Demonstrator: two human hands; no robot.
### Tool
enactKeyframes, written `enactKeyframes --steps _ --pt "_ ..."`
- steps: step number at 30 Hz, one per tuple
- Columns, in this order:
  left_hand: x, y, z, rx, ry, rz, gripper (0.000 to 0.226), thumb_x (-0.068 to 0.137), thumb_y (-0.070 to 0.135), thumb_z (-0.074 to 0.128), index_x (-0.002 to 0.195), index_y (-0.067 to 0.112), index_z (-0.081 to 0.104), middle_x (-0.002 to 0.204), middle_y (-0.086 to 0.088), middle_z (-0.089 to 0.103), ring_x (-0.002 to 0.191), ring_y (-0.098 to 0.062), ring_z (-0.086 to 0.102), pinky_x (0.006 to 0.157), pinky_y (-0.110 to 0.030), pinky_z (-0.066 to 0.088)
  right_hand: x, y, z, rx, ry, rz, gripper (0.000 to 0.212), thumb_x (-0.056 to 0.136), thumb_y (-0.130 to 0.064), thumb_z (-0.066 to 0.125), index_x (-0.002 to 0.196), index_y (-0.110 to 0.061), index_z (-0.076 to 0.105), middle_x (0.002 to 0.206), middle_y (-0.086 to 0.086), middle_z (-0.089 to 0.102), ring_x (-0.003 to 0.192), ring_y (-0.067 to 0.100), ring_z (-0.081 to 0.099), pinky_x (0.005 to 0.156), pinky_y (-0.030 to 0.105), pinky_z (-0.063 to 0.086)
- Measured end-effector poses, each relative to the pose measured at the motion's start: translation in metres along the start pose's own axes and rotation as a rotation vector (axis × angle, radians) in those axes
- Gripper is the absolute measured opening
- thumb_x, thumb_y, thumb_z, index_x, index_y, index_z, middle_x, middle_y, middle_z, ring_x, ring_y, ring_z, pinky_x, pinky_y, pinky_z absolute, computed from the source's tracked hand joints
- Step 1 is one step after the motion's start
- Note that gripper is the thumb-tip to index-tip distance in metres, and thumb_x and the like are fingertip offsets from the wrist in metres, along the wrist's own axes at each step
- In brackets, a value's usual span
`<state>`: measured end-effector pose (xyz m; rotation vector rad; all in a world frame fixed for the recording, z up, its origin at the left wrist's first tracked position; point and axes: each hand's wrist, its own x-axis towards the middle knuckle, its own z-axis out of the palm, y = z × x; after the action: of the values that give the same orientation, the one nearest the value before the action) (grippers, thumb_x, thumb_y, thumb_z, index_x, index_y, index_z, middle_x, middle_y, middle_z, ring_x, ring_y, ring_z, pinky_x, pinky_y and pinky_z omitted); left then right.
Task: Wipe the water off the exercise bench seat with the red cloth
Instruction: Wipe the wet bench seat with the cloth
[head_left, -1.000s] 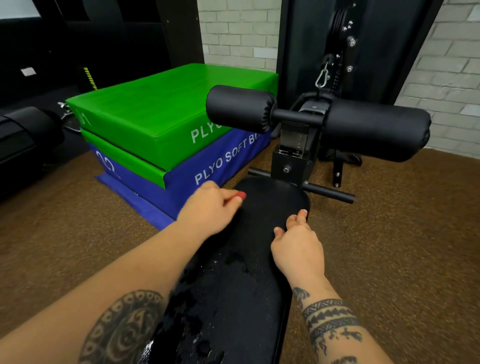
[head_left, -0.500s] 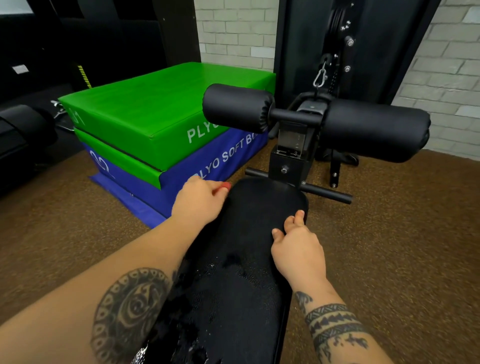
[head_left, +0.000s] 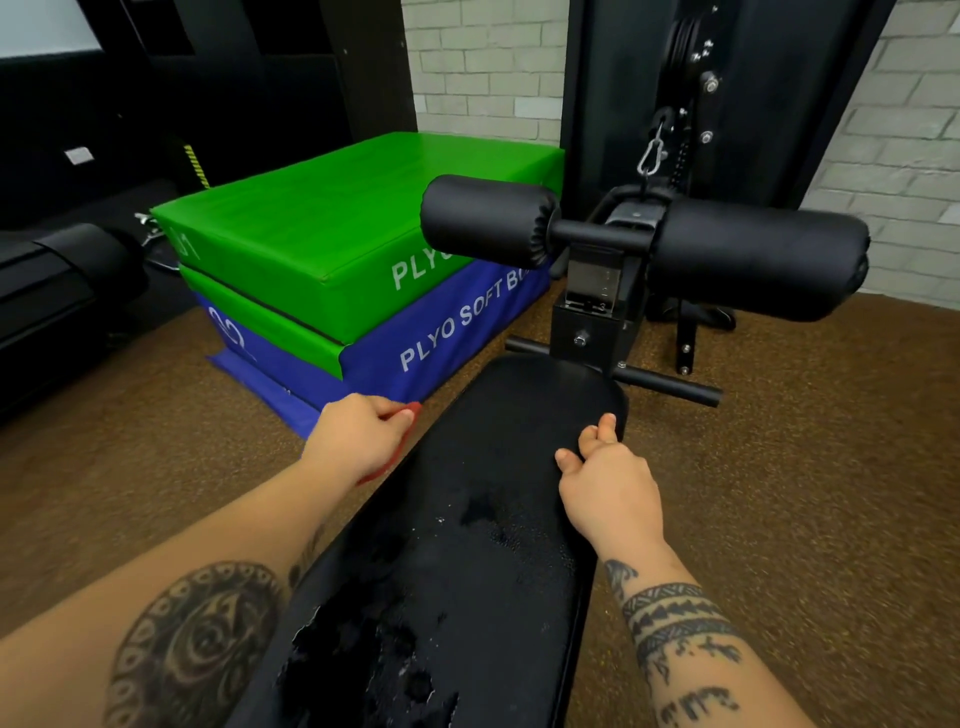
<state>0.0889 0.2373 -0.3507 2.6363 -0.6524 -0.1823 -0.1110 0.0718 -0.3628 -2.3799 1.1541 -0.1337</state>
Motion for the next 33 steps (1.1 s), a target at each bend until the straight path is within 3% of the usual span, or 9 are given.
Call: enactKeyframes --steps 3,6,12,19,24,30,33 --pt "-0.022 0.012 -0.005 -0.072 0.025 0.106 0.03 0.092 0.048 0.058 0.119 0.041 0.069 0.116 0.009 0.073 0.112 -0.017 0.063 0.085 -0.025 0.045 -0.002 0.002 -0.001 0.052 -0.013 0.0 0.058 0.104 -0.041 0.042 0.155 -0.018 0.029 0.168 -0.003 0.006 0.141 0.036 0.037 0.111 0.043 0.037" --pt "-0.041 0.027 -0.006 -0.079 0.021 0.211 0.035 0.087 0.05 0.065 0.12 0.04 0.066 0.116 0.009 0.071 0.111 -0.015 0.063 0.091 -0.027 0.047 -0.012 0.004 -0.003 0.19 -0.028 -0.006 0.063 0.102 -0.04 0.048 0.156 -0.018 0.027 0.168 -0.004 0.003 0.147 0.032 0.03 0.115 0.039 0.03" --pt "-0.065 0.04 0.011 0.022 -0.057 0.404 0.024 0.083 0.05 0.067 0.105 0.041 0.072 0.096 0.007 0.058 0.095 -0.014 0.06 0.088 -0.033 0.05 -0.035 0.004 -0.012 0.246 -0.136 0.07 0.103 0.086 -0.05 0.069 0.159 -0.014 0.005 0.167 0.013 0.002 0.149 0.031 0.026 0.115 0.034 0.029" --pt "-0.064 0.037 0.027 0.072 0.063 0.243 0.026 0.082 0.055 0.065 0.101 0.039 0.073 0.095 0.003 0.055 0.097 -0.021 0.06 0.081 -0.036 0.052 -0.041 0.008 -0.005 0.223 -0.187 0.089 0.105 0.087 -0.058 0.064 0.159 -0.019 -0.002 0.165 0.011 0.016 0.148 0.031 0.029 0.115 0.039 0.031" --pt "-0.041 0.033 0.022 0.067 0.103 0.124 0.028 0.084 0.059 0.063 0.088 0.033 0.073 0.094 0.002 0.065 0.091 -0.022 0.064 0.071 -0.032 0.05 -0.036 0.012 -0.004 0.193 -0.186 0.069 0.105 0.087 -0.058 0.063 0.159 -0.018 -0.001 0.163 0.011 0.023 0.143 0.032 0.037 0.112 0.041 0.038" --pt "-0.024 0.023 0.006 0.264 0.124 0.071 0.031 0.089 0.051 0.057 0.102 0.025 0.068 0.104 -0.011 0.059 0.098 -0.038 0.062 0.084 -0.045 0.054 -0.035 0.013 -0.002 0.17 -0.173 0.052 0.103 0.088 -0.06 0.06 0.159 -0.017 -0.001 0.162 0.012 0.025 0.142 0.032 0.038 0.111 0.042 0.039" --pt "-0.02 0.015 -0.007 0.165 0.188 0.116 0.026 0.089 0.047 0.058 0.104 0.029 0.07 0.098 -0.01 0.059 0.095 -0.035 0.062 0.085 -0.042 0.052 -0.033 0.013 -0.001 0.156 -0.168 0.042 0.103 0.088 -0.061 0.059 0.159 -0.016 -0.001 0.161 0.014 0.028 0.141 0.033 0.038 0.112 0.043 0.038"
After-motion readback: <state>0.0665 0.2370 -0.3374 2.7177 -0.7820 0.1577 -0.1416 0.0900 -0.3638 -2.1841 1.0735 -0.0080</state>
